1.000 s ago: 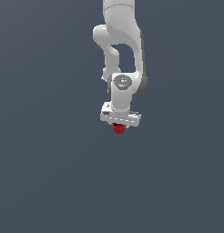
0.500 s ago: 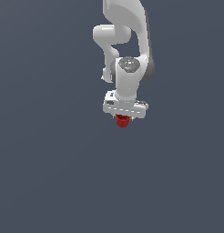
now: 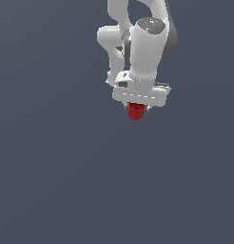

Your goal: Pick up the object and move it to a goal position.

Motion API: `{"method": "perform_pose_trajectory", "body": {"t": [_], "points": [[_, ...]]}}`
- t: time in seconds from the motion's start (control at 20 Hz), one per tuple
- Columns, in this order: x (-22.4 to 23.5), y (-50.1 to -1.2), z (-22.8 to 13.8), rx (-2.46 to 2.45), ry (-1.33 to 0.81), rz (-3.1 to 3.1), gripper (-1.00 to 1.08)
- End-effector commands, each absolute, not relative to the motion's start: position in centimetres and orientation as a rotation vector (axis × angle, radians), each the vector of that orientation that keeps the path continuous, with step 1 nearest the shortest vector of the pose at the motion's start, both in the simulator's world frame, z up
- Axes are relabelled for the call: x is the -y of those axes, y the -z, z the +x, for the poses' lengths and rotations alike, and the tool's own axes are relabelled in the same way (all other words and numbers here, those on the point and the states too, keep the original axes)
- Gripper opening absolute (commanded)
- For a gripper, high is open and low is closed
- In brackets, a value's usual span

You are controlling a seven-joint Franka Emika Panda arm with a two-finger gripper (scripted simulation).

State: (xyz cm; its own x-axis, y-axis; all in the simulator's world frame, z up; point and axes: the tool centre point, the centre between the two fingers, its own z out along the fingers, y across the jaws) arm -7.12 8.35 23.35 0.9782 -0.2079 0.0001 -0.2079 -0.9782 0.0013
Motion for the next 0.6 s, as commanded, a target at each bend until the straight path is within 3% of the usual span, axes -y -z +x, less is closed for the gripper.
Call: {"method": "perform_pose_trajectory", "body": {"t": [0.0,0.55], "points": [[-9.0,-26.1,-7.2,0.329,-0.001,3.123,-1.00],[-12.0,-37.4,-7.3,0.329,-0.001,3.123,-1.00]]}}
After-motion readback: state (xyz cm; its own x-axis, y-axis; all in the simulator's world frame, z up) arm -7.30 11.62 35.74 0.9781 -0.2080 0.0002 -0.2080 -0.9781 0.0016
